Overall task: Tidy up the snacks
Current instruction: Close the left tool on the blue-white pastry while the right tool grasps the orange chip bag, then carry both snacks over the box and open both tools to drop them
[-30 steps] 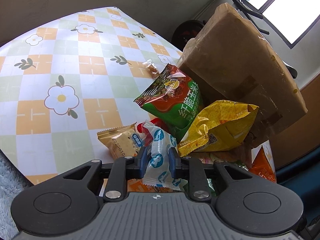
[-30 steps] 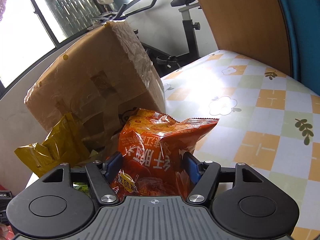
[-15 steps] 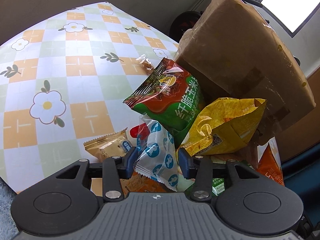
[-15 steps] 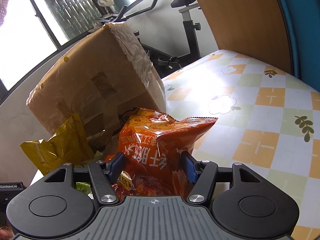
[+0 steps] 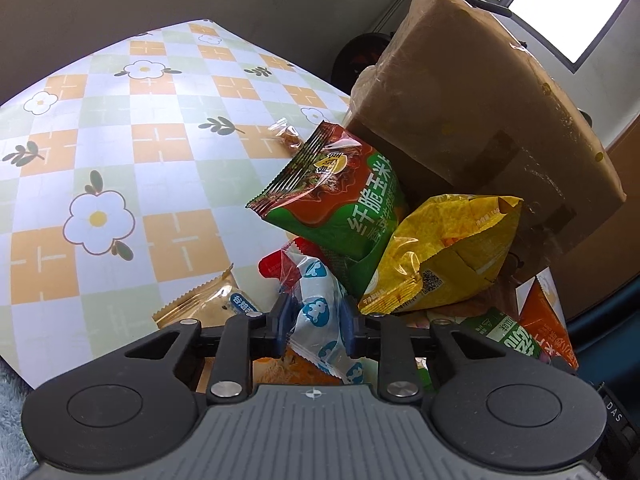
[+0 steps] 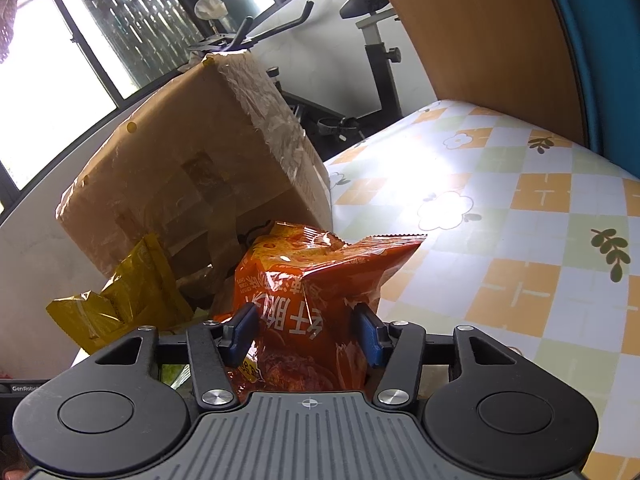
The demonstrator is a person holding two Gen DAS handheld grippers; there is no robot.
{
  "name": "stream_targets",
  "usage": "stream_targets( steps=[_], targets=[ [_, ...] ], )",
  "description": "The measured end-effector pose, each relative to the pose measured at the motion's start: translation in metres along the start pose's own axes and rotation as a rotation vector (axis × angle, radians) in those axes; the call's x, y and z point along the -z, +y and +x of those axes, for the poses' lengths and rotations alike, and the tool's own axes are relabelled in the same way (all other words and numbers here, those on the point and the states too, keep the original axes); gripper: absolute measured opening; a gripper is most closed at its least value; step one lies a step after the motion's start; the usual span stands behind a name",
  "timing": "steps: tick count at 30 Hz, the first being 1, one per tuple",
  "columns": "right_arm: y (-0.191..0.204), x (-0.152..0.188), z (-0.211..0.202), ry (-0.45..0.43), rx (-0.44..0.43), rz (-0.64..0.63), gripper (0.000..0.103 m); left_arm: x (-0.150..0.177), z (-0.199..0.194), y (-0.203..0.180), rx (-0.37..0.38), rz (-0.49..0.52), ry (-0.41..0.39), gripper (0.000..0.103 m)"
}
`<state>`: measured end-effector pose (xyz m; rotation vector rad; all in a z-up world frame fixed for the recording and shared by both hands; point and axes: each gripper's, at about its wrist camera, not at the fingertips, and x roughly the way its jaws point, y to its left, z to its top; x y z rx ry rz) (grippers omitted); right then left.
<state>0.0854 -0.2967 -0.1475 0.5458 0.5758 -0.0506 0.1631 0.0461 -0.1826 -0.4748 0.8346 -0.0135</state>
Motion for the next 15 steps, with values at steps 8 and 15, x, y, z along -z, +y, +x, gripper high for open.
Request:
stream_targets(
  steps=[8,15],
  targets=[
    [0.004,-0.007,-0.01,-0.043,-0.004,-0.021,0.04,-0.004,-0.027,-0.003,0.016,0.009,-0.095,0.027],
    [0.004,-0.014,-0.024,-0.096,0.021,-0.038,0.038,-0.011,-0.041,0.001,0.007,-0.017,-0.15,0.027]
  ],
)
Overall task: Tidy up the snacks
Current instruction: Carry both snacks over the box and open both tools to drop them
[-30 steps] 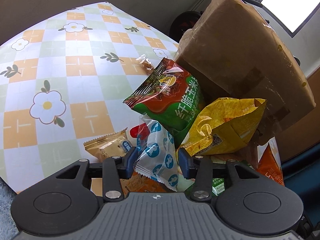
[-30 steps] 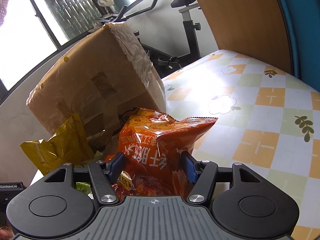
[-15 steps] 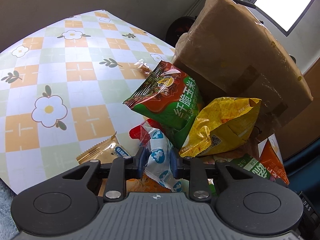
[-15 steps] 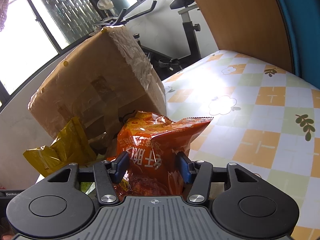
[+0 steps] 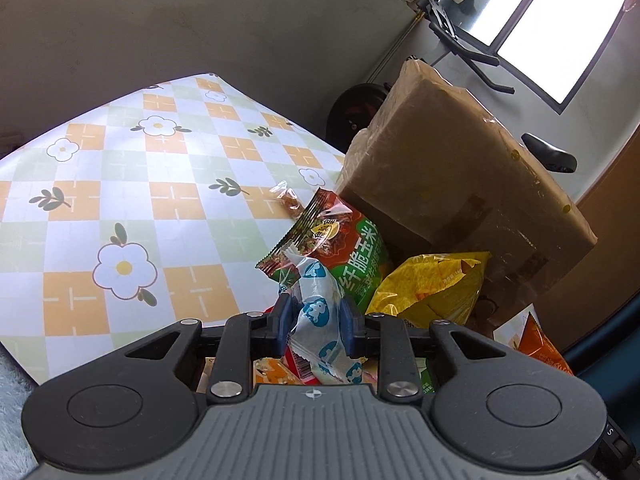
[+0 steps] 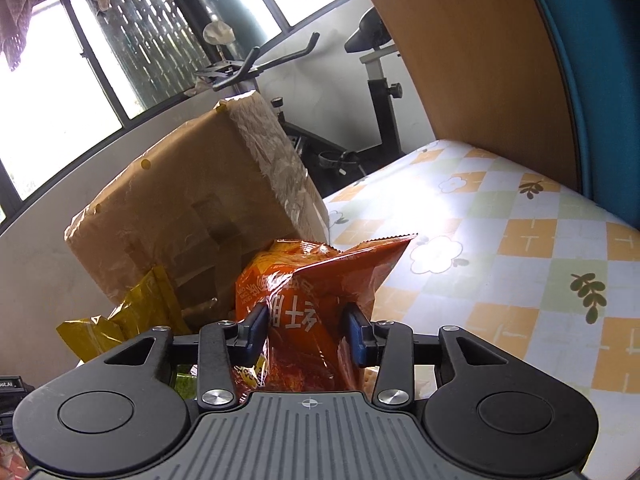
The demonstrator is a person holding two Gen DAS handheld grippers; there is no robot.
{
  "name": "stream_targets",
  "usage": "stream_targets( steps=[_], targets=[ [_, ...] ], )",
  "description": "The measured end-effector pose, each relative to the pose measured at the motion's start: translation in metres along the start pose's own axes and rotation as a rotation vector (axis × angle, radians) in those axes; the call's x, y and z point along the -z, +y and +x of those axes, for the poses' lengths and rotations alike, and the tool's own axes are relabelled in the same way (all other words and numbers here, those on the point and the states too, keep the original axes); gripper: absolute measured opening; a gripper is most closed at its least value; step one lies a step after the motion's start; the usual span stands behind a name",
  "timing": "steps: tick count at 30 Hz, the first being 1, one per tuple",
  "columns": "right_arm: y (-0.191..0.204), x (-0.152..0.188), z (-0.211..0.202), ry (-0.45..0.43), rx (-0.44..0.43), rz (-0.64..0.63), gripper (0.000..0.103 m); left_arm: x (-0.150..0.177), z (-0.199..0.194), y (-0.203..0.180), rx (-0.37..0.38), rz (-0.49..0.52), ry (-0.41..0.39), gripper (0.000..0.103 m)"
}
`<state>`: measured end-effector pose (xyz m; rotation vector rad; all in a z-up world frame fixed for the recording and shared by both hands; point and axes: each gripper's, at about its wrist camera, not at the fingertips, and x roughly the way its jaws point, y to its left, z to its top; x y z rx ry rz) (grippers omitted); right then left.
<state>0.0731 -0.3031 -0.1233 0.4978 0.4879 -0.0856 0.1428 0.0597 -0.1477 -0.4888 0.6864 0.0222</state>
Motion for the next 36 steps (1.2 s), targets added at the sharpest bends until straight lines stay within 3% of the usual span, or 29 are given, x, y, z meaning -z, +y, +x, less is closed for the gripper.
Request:
stream_targets(
  steps=[10,20,26,36],
  targets=[
    [-0.004,-0.021,-0.025,-0.1,0.013,-0.009,0.037,-0.013,-0.023,-0.01,0.029,0.059,-0.092,0.027],
    [0.01,-0.078,-0.048,-0.251,-0.052,-0.116,0.036,-0.049,-0.062,-0.037,0.118,0.211,-0.226,0.027],
    [0.025,-0.118,-0.041,-0.288,-0.11,-0.171,0.036,-0.078,-0.074,-0.059,0.173,0.253,-0.275,0.027],
    [0.071,-0.17,-0.005,-0.309,-0.186,-0.291,0.036,-0.127,-0.045,-0.118,0.264,0.306,-0.289,0.027]
  ],
)
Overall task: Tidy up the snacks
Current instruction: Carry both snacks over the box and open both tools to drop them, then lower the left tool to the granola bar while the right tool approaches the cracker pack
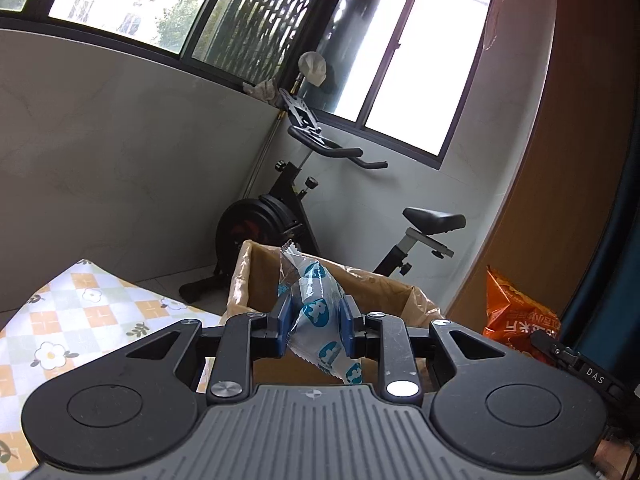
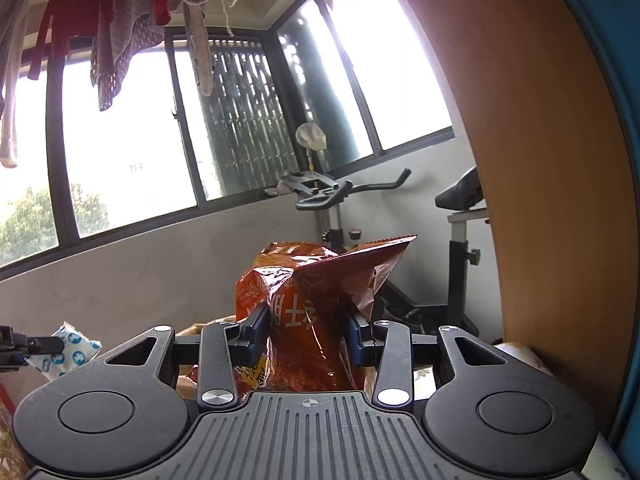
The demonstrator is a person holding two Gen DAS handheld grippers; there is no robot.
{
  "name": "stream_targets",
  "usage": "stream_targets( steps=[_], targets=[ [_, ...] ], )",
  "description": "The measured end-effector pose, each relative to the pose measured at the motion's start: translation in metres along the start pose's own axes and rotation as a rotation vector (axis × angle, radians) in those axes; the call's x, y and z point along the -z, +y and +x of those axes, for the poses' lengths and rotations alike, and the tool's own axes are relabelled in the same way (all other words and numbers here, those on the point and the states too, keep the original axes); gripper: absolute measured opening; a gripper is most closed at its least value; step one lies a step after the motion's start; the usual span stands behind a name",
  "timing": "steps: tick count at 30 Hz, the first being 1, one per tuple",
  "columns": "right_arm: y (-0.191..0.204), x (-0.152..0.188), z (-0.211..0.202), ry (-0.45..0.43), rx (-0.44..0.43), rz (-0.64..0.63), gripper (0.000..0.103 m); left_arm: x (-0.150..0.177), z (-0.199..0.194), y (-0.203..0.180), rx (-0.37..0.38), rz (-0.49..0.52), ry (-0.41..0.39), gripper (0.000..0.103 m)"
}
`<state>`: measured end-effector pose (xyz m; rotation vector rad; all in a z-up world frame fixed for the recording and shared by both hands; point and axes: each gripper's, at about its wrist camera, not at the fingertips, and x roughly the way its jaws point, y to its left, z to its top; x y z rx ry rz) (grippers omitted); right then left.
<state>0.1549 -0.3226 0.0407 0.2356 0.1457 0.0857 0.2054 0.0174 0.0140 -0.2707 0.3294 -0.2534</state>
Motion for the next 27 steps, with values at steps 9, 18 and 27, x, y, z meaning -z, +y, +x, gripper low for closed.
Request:
stream_targets(
  steps=[9,18,27],
  targets=[
    [0.047,-0.011,0.097,0.083,-0.014,-0.188,0.035,-0.01,0.095,-0.006,-0.029,0.021,0.09,0.027],
    [0.06,0.034,0.145,0.244,0.037,-0.164,0.033,0.003,0.146,-0.007,-0.141,0.094,0.177,0.028],
    [0.058,0.043,0.133,0.259,0.058,-0.164,0.04,0.004,0.148,0.015,-0.155,0.076,0.19,0.065]
  ],
)
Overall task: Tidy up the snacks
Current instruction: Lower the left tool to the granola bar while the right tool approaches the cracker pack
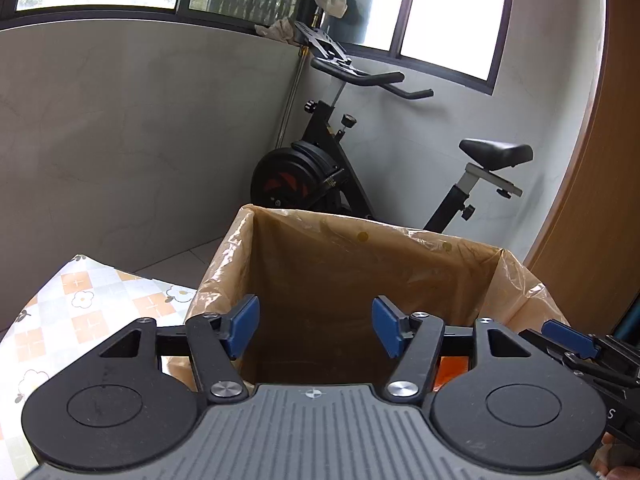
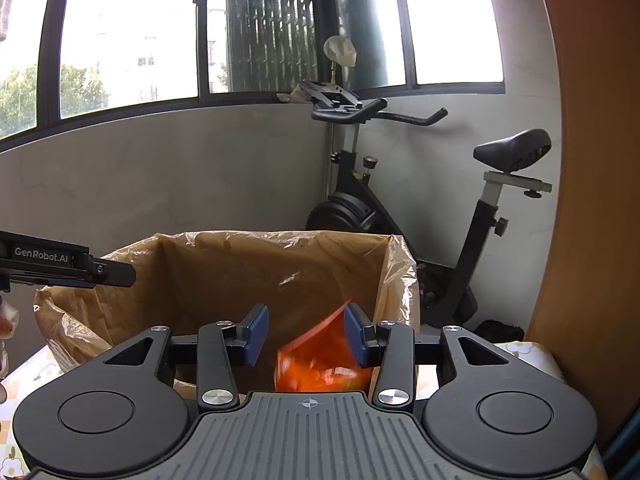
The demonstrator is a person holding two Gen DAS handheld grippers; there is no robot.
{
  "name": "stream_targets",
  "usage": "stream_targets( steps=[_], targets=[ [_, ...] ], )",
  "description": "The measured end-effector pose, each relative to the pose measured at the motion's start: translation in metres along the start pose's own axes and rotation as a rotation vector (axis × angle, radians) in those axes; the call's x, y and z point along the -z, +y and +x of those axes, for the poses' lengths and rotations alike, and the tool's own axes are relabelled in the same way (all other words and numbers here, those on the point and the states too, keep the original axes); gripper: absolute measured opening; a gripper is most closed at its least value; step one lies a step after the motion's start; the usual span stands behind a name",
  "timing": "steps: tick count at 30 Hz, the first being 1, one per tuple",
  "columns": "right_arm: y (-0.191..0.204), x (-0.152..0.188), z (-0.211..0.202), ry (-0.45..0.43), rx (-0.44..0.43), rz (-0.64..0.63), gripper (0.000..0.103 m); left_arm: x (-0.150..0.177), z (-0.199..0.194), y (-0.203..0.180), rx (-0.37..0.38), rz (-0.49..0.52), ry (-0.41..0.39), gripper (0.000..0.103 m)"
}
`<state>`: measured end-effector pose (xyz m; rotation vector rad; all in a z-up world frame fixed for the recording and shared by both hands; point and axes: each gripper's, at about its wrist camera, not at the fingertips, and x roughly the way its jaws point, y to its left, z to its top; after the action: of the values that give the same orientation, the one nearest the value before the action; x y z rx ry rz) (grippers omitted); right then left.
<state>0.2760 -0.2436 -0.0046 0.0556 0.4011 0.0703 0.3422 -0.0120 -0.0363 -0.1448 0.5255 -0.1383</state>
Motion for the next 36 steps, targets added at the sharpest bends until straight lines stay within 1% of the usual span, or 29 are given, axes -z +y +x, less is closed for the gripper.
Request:
stream_targets(
  steps=[2,5,7,8,10,11,12,13,15,16,22,27,30,33,36],
  targets=[
    [-0.008,-0.002,-0.007,-0.003,-0.018,0.026,0.04,0.001,-0.009,0.005,0.0,-0.007,0.003,0.065],
    [-0.019,-0.001,-0.024,-0.019,-0.05,0.088,0.04,0.004,-0.028,0.012,-0.012,0.011,-0.03,0.065],
    [-0.029,0.002,-0.038,-0.037,-0.062,0.136,0.045,0.004,-0.044,0.015,-0.035,0.029,-0.053,0.067],
    [-0.034,0.005,-0.047,-0.05,-0.066,0.158,0.045,0.005,-0.051,0.018,-0.046,0.038,-0.062,0.068],
    [-0.044,0.012,-0.062,-0.069,-0.068,0.185,0.046,0.008,-0.069,0.023,-0.085,0.058,-0.081,0.079],
    [-0.048,0.017,-0.07,-0.077,-0.066,0.187,0.046,0.01,-0.076,0.025,-0.105,0.072,-0.093,0.082],
    [-0.052,0.022,-0.077,-0.083,-0.062,0.184,0.046,0.014,-0.085,0.028,-0.123,0.086,-0.109,0.087],
    [-0.055,0.029,-0.085,-0.088,-0.058,0.178,0.046,0.017,-0.096,0.031,-0.138,0.099,-0.126,0.09],
    [-0.06,0.042,-0.096,-0.084,-0.057,0.17,0.046,0.024,-0.11,0.036,-0.157,0.106,-0.143,0.093],
    [-0.062,0.049,-0.101,-0.075,-0.055,0.164,0.046,0.027,-0.116,0.039,-0.166,0.104,-0.142,0.094],
    [-0.06,0.101,-0.119,0.021,-0.043,0.12,0.046,0.055,-0.14,0.057,-0.214,0.088,-0.12,0.095],
    [-0.039,0.143,-0.13,0.13,-0.078,0.089,0.046,0.088,-0.159,0.068,-0.203,0.053,-0.098,0.094],
    [-0.027,0.162,-0.131,0.202,-0.086,0.046,0.046,0.11,-0.165,0.067,-0.233,0.08,-0.09,0.094],
    [-0.019,0.176,-0.126,0.274,-0.065,0.001,0.045,0.128,-0.168,0.064,-0.247,0.109,-0.092,0.094],
    [-0.023,0.184,-0.119,0.321,-0.031,-0.011,0.045,0.137,-0.168,0.063,-0.258,0.093,-0.074,0.094]
  ],
)
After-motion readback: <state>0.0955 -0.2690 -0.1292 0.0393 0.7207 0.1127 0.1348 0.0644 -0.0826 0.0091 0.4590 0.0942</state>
